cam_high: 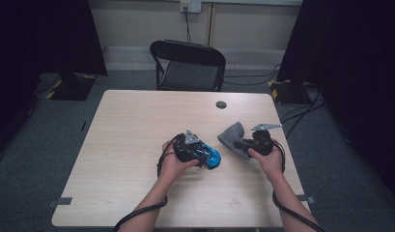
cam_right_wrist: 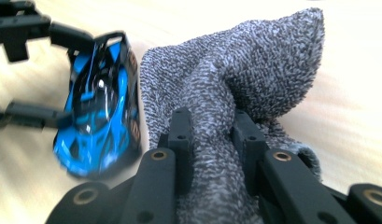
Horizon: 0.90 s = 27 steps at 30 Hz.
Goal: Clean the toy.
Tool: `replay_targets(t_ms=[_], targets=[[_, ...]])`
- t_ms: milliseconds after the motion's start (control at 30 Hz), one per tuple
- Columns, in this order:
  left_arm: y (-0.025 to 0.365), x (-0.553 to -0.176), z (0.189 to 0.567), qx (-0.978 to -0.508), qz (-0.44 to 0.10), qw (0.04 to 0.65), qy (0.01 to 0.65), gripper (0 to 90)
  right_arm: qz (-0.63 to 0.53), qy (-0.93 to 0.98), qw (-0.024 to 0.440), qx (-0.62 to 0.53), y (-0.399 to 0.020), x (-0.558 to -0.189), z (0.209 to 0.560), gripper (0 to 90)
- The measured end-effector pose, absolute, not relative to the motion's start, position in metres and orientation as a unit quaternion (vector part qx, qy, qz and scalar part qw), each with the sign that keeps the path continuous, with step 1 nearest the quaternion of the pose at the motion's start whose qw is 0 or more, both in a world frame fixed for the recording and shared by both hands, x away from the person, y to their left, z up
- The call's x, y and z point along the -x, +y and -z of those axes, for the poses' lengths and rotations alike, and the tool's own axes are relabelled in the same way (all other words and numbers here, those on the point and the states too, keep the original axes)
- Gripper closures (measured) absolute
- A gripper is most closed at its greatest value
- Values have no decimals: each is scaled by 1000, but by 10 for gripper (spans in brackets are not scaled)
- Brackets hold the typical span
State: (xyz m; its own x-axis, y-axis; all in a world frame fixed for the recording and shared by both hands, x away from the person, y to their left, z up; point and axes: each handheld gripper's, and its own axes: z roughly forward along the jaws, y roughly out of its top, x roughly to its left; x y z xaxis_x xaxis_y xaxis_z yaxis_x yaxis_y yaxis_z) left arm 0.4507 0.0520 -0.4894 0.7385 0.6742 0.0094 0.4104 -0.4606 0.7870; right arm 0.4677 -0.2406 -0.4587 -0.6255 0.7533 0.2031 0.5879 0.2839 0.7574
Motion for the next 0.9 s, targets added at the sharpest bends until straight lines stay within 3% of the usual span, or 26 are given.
replay_targets(t_ms=[900], targets=[[52,-448,492,-834,-165,417,320,61,-413,803,109,-416,-175,-509,475,732]])
